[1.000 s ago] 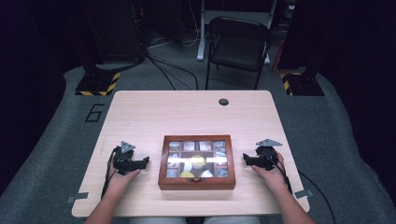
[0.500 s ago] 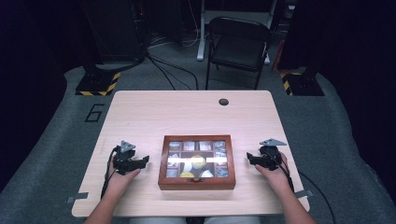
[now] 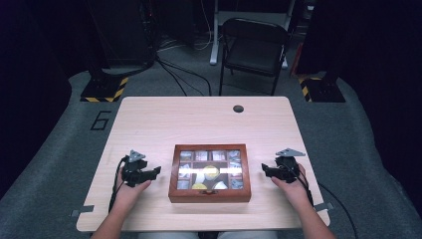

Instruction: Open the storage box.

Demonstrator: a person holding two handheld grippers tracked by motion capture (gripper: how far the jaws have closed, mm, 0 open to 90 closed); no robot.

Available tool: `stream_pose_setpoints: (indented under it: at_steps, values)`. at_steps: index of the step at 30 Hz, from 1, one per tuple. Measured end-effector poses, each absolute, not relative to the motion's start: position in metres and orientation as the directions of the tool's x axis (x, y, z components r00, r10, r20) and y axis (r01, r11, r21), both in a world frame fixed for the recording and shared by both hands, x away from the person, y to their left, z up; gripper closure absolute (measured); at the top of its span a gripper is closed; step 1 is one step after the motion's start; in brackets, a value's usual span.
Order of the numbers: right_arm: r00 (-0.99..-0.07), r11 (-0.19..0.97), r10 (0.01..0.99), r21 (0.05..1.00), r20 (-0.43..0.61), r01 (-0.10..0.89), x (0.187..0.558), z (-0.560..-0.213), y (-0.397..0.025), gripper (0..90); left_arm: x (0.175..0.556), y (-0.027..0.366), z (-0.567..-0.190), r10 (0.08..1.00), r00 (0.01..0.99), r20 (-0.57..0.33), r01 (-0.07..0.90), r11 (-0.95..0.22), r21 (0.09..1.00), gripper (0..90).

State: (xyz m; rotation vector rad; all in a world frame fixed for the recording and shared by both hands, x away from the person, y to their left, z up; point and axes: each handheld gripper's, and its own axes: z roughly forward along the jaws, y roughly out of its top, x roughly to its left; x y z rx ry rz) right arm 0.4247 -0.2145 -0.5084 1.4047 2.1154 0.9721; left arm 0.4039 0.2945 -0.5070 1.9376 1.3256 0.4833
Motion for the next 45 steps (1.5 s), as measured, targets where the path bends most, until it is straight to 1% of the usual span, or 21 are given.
stream_pose_setpoints:
  at_steps: [4,11,19,28,32,45]
  values:
    - [-0.417,0.251,0.908,0.755,0.033,0.606,0.419,-0.504,-0.213,32.9,0.399,0.293,-0.503,0.909,0.406,-0.092,0.621,-0.2,0.758,34.6]
    - [-0.428,0.248,0.903,0.769,0.036,0.589,0.41,-0.497,-0.212,32.9,0.391,0.29,-0.496,0.904,0.417,-0.093,0.616,-0.206,0.761,34.6]
    - [-0.439,0.223,0.896,0.782,0.071,0.582,0.401,-0.489,-0.21,34.0,0.385,0.289,-0.492,0.902,0.418,-0.108,0.614,-0.193,0.765,34.6]
    - [-0.465,0.248,0.883,0.787,0.055,0.565,0.391,-0.485,-0.206,35.2,0.378,0.289,-0.486,0.904,0.406,-0.134,0.61,-0.159,0.776,34.6]
    - [-0.471,0.246,0.88,0.79,0.061,0.561,0.386,-0.482,-0.205,35.2,0.374,0.288,-0.484,0.9,0.413,-0.14,0.617,-0.163,0.77,34.6]
    - [-0.515,0.275,0.856,0.806,0.044,0.525,0.364,-0.476,-0.198,35.5,0.359,0.277,-0.478,0.885,0.451,-0.116,0.591,-0.198,0.782,34.6]
